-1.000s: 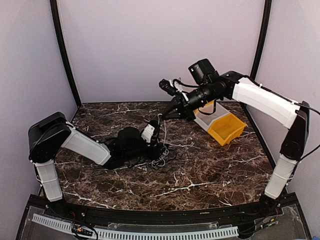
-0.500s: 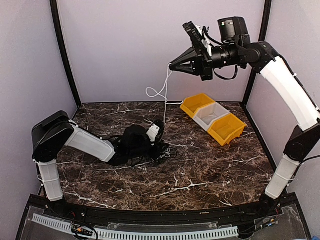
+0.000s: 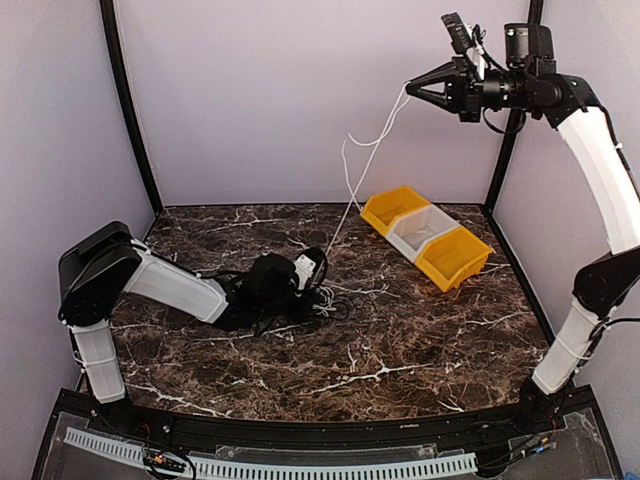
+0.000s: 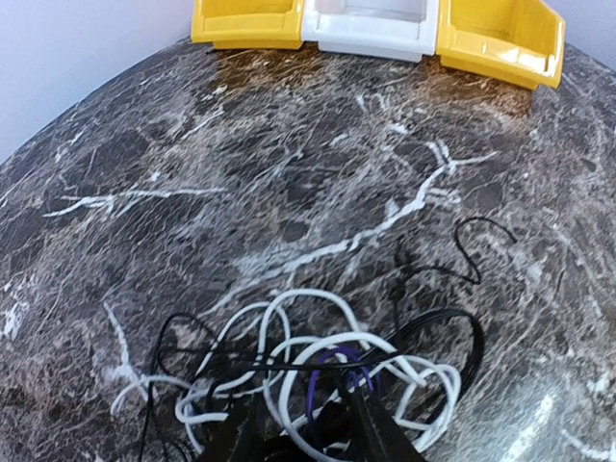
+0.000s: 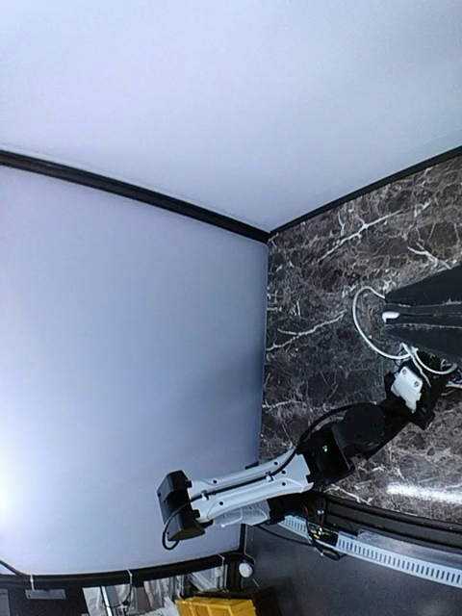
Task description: Untangle the cables
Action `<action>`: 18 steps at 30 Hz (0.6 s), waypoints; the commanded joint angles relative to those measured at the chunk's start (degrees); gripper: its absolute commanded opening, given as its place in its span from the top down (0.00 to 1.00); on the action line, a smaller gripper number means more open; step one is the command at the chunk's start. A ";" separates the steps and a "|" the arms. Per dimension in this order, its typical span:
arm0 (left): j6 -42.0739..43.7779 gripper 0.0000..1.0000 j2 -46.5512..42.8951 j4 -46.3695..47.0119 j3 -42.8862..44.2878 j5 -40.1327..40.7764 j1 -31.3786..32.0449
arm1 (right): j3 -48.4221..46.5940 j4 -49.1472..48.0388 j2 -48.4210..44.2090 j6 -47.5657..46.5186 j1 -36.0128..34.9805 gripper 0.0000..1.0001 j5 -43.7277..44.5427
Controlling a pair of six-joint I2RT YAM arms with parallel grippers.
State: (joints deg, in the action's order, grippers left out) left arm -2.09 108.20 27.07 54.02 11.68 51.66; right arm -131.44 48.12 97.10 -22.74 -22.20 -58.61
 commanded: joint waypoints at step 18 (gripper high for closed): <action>1.72 0.55 -18.22 -0.87 -18.49 3.62 -1.61 | 34.10 -10.30 -17.19 -0.70 9.74 1.00 -2.56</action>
State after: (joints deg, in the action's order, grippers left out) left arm -1.76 94.41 26.41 37.71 18.33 50.37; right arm -111.09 39.00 84.66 -19.14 -11.88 -62.48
